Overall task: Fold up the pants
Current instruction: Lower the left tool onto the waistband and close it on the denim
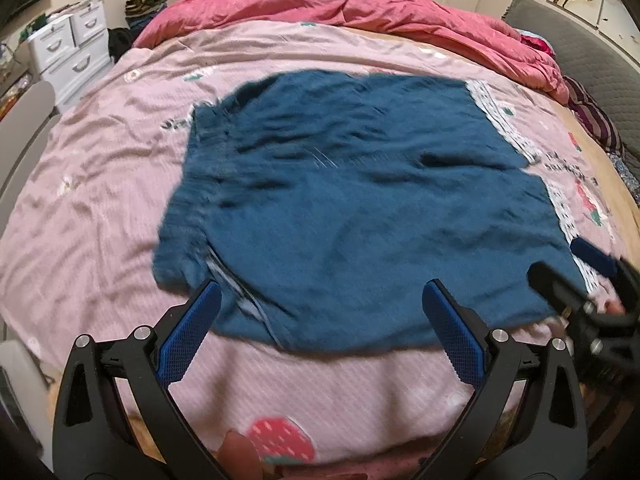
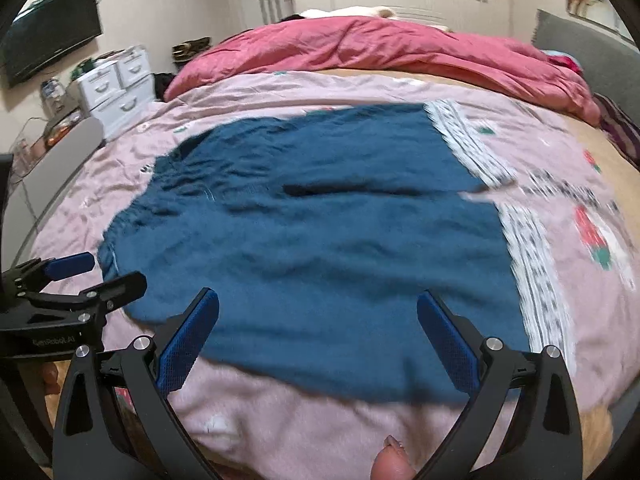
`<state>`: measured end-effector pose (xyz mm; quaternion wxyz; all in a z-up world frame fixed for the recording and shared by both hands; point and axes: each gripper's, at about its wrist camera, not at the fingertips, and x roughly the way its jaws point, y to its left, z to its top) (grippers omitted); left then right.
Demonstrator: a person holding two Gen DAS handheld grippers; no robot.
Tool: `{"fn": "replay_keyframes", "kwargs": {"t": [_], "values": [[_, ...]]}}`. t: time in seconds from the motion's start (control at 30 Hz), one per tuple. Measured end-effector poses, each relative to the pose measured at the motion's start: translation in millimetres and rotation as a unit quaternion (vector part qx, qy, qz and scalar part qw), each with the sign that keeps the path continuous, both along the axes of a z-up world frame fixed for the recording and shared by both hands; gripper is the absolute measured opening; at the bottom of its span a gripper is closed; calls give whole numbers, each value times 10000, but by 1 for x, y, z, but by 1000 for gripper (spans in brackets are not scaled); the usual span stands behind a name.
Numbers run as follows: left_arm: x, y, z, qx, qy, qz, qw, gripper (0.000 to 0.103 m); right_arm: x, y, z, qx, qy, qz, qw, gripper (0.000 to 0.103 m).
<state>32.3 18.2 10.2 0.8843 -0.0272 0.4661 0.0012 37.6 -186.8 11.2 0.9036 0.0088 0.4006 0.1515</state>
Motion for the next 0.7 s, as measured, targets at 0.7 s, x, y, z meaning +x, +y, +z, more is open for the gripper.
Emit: {"fn": "replay_keyframes", "kwargs": {"t": [0.7], "values": [[167, 123, -3, 183, 81, 161, 9997, 94, 238, 87, -9, -471, 345, 1405, 9884, 99]]}}
